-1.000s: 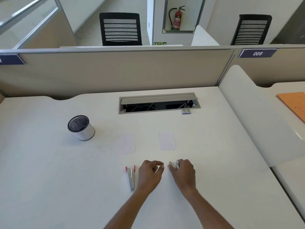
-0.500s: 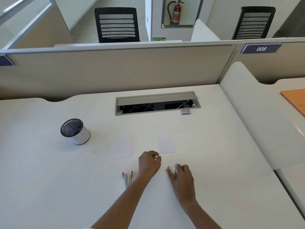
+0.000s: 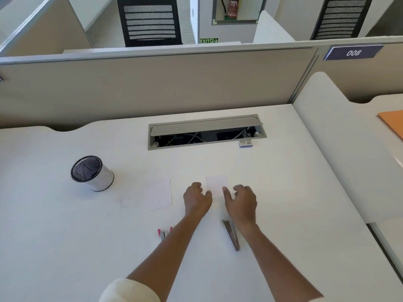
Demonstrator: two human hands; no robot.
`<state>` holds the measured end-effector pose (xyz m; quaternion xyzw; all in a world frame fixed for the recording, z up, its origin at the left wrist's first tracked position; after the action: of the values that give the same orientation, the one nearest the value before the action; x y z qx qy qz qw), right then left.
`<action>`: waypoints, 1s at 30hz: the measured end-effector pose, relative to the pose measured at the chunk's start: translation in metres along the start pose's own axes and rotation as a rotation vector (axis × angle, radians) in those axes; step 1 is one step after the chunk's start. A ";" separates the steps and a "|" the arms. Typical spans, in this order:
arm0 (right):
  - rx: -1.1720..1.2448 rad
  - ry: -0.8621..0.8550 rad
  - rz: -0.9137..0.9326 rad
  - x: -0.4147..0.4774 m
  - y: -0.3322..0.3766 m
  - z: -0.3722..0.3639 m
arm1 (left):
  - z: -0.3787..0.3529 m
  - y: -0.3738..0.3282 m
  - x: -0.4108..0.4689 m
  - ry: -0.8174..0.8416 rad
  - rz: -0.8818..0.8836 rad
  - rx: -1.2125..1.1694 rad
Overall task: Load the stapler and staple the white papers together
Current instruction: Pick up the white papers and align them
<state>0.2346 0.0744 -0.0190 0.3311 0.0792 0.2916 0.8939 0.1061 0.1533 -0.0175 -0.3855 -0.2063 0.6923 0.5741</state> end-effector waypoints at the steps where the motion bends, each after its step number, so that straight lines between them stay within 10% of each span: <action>1: -0.015 0.032 -0.015 0.007 0.002 -0.005 | -0.001 -0.002 0.001 -0.006 0.005 -0.004; 30: 0.247 0.038 -0.184 0.017 -0.003 -0.009 | -0.002 0.004 0.005 0.024 0.322 -0.358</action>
<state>0.2467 0.0866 -0.0266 0.4241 0.1613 0.2025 0.8678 0.1049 0.1570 -0.0239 -0.5170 -0.2547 0.7229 0.3811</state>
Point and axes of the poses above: each hand's wrist, its own x-axis towards the middle knuckle, its own z-axis out of the back of the hand, y = z × x, the point moved 3 cm from there along x, towards the middle knuckle, and after that the axes turned 13 degrees about -y, right-handed, at the moved point
